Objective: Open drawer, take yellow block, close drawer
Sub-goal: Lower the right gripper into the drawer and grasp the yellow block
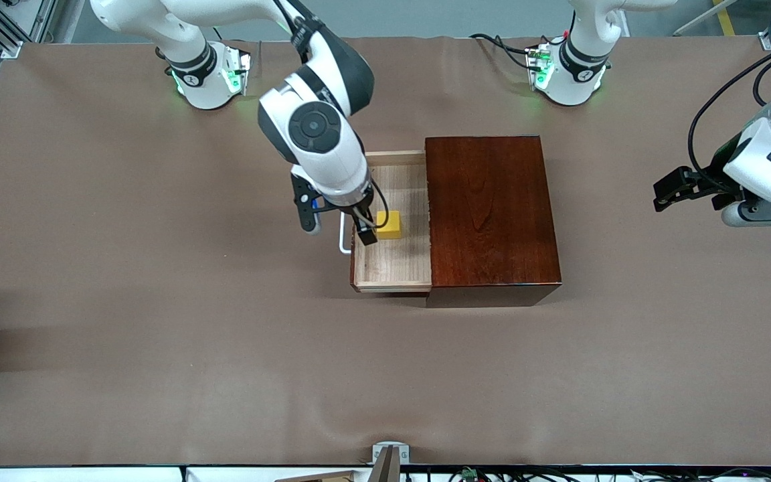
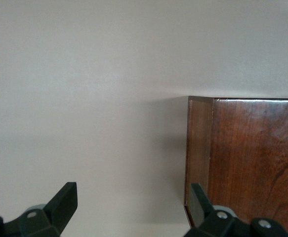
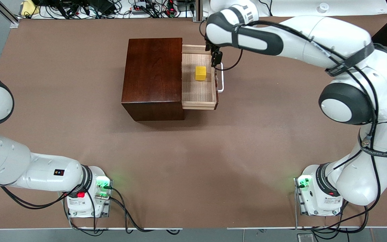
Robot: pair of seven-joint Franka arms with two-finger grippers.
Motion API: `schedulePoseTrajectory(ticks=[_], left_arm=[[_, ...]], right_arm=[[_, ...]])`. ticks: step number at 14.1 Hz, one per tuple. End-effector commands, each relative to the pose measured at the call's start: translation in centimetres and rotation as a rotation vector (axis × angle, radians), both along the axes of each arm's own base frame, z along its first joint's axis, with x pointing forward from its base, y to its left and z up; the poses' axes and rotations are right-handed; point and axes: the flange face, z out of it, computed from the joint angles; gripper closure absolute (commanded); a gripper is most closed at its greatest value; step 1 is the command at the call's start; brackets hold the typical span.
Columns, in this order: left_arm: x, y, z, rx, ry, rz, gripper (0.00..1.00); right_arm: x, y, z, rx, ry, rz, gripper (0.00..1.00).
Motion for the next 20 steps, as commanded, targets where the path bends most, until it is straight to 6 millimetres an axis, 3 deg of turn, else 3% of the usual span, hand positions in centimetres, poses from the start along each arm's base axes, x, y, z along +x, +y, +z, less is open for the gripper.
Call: schedulePoseTrajectory(ticks=[1,4,12,13,14,15,20], left_arm=[[-0.7,0.4,0.7,-0.009,-0.015,-0.004,0.00],[-0.5,0.3,0.6,-0.009,-0.015,-0.004,0.00],[-0.4,0.2,-0.7,-0.007,0.009,-0.002,0.00],[-0.4,0.2,-0.9,-0.006,0.012,-0.001,0.00],[-0.4,0.3,-0.9,-0.008,0.012,0.001,0.00],[-0.4,0.6,-0.9,-0.008,0.014,0.007,0.00],[-0.3,0.7,-1.1,-0.008,0.017,0.010,0.00]], right_arm=[[0.7,0.8,-2.2,-0.006,-0.022,-0.048,0.00],[0.1,1.8,-4.1,-0.013,-0.011,-0.043,0.00],[-1.5,4.1,-6.6,-0.011,-0.015,-0.074,0.00],[-1.4,4.1,-6.6,-0.010,-0.016,-0.080,0.52],[-1.3,3.9,-6.6,-0.011,-0.017,-0.082,0.85],[-1.3,3.9,-6.6,-0.011,-0.014,-0.084,1.00],[-0.7,3.6,-4.4,0.009,-0.031,-0.093,1.00]])
